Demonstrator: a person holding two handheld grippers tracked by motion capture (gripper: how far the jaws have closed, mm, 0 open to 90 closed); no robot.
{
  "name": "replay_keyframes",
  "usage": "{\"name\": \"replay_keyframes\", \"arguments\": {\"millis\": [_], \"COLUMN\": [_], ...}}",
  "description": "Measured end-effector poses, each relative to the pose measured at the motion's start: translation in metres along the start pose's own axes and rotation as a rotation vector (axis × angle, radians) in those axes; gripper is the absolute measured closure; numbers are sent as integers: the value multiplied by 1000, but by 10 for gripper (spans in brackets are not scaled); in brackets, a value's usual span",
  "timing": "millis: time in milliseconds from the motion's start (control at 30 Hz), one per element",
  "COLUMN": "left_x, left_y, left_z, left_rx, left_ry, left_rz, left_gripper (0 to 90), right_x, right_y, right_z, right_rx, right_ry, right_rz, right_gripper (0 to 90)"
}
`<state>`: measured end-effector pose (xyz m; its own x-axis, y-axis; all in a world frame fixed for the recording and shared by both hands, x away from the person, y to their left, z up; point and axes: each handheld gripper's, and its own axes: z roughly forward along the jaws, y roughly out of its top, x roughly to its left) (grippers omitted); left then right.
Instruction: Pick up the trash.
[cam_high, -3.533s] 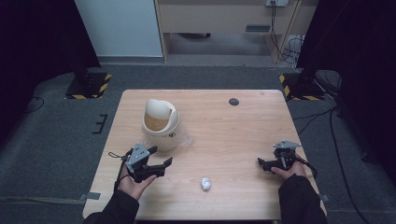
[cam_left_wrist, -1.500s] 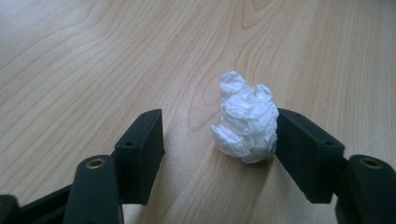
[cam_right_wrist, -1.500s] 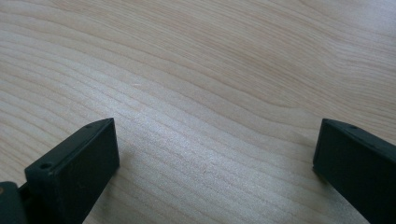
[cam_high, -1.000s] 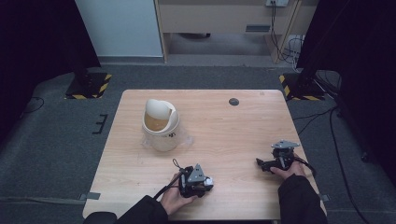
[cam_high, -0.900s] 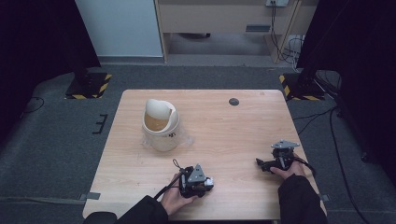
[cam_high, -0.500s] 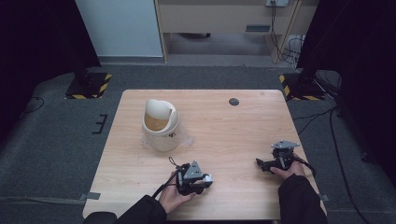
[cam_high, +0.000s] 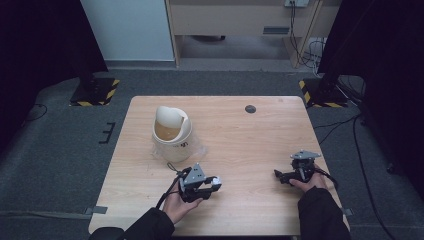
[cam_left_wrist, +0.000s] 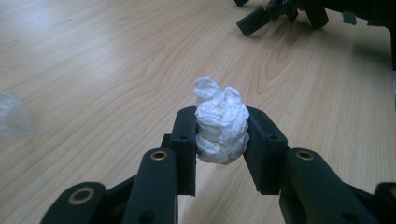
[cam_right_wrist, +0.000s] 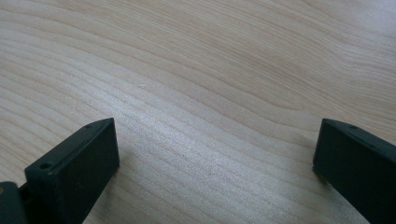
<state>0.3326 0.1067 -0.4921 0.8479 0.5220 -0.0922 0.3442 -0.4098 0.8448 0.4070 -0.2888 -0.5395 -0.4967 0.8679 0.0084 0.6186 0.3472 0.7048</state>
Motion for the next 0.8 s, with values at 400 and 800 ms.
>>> {"name": "replay_keyframes", "arguments": {"millis": [400,800], "left_x": [16,40], "left_y": [11,23], "left_z": [-40,-99], "left_rx": [-123,-306], "left_ry": [61,177], "left_rz": [-46,-85], "left_gripper": [662,654], "right_x": [0,0], "right_y": [0,0], "right_z": [0,0], "right_rx": [-1,-1], "right_ry": [1,1], "right_rz": [1,1], "right_gripper": [5,5]}}
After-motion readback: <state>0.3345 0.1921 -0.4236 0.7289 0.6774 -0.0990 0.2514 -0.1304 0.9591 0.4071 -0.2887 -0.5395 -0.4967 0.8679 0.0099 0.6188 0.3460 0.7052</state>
